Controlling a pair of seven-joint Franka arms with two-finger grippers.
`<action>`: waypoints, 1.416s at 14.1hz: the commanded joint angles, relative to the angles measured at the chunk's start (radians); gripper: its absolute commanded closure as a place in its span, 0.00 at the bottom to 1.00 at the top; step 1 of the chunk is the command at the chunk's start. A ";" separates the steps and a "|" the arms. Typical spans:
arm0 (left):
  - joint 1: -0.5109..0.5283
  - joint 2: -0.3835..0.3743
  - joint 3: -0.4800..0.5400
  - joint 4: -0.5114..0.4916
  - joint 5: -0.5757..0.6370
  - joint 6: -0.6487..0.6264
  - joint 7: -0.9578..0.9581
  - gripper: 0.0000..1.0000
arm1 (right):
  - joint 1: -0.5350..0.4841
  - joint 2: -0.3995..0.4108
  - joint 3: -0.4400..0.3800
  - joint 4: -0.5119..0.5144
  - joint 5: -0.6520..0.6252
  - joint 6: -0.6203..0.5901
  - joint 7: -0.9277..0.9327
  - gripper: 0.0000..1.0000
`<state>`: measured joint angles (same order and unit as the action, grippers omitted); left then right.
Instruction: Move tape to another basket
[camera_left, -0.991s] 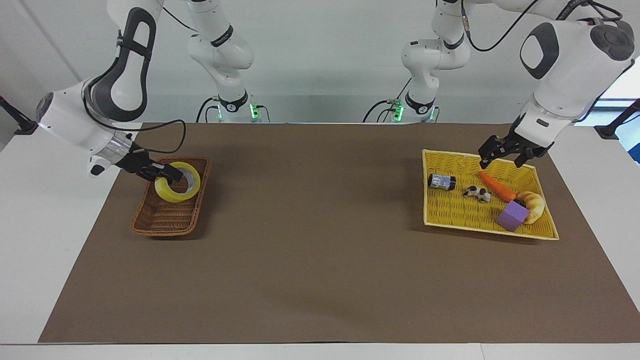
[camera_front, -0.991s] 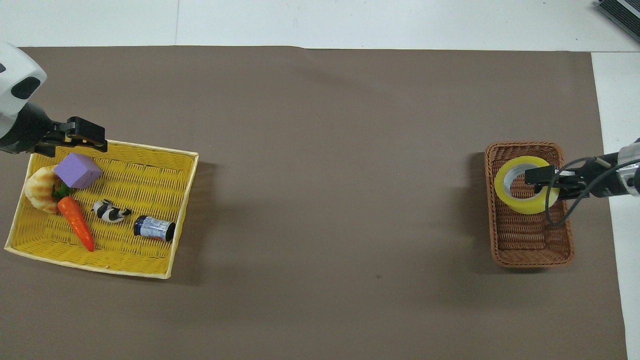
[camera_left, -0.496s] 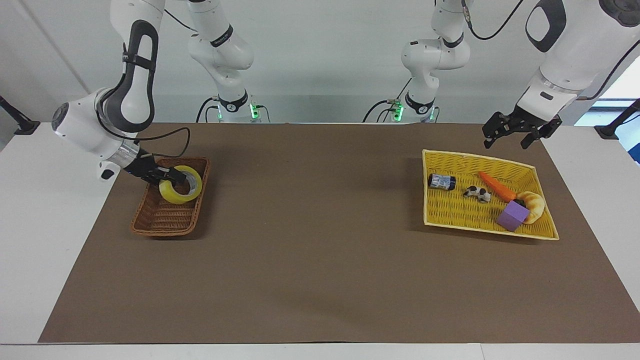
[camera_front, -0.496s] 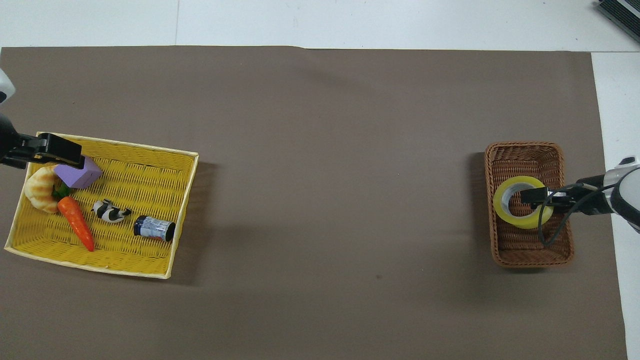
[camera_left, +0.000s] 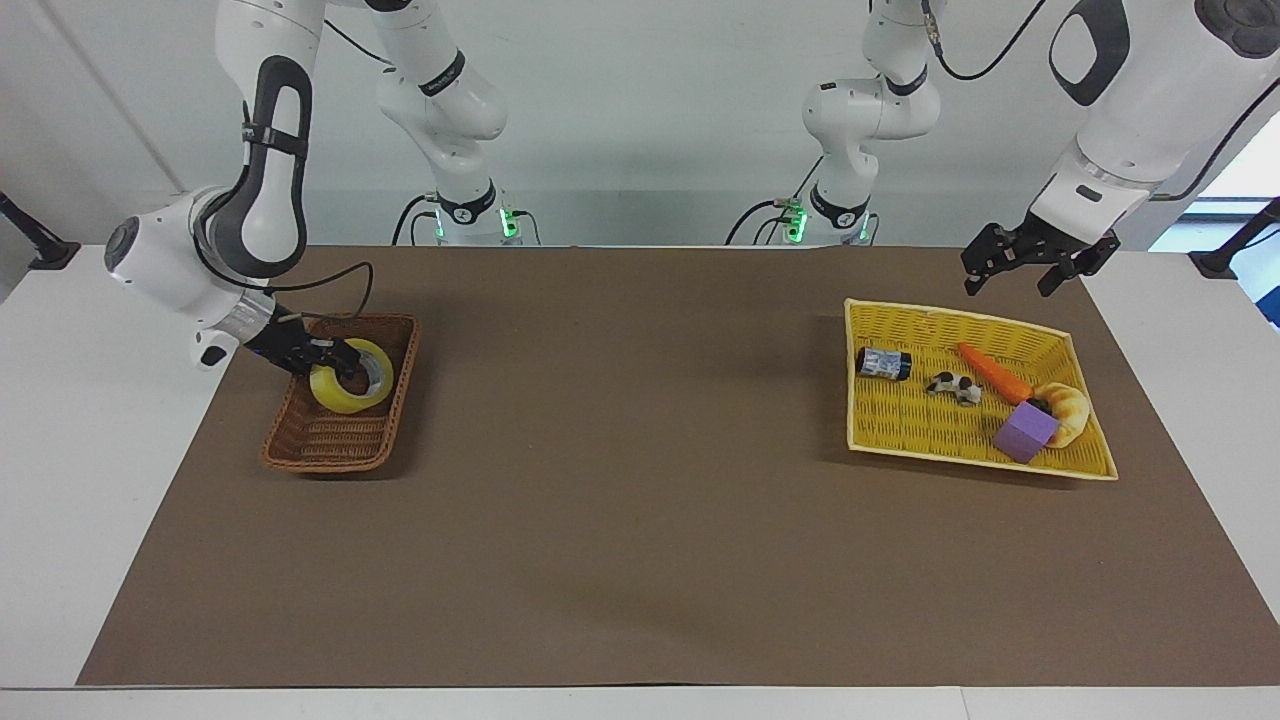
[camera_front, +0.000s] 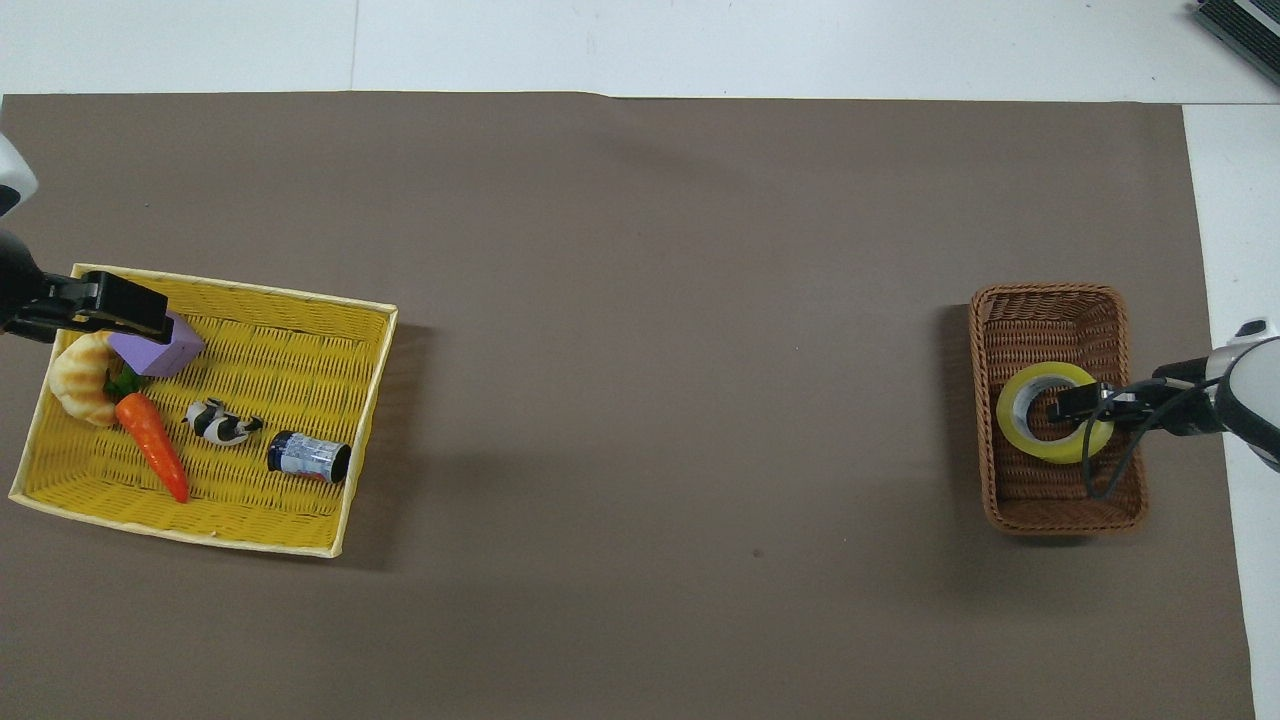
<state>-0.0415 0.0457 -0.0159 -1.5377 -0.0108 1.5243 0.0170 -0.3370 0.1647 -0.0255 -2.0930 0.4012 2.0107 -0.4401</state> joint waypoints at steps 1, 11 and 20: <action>0.011 -0.012 -0.001 -0.005 0.002 -0.015 0.011 0.00 | -0.017 0.005 0.016 0.016 -0.010 0.003 -0.019 0.00; 0.008 -0.012 -0.003 -0.006 0.002 -0.015 0.011 0.00 | 0.018 0.009 0.015 0.237 -0.082 0.013 0.016 0.00; 0.009 -0.012 -0.001 -0.006 0.002 -0.015 0.011 0.00 | 0.269 -0.079 0.015 0.294 -0.406 -0.045 0.513 0.00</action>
<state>-0.0414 0.0457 -0.0139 -1.5377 -0.0108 1.5230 0.0170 -0.1193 0.1311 -0.0111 -1.7919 0.0537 2.0072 -0.0159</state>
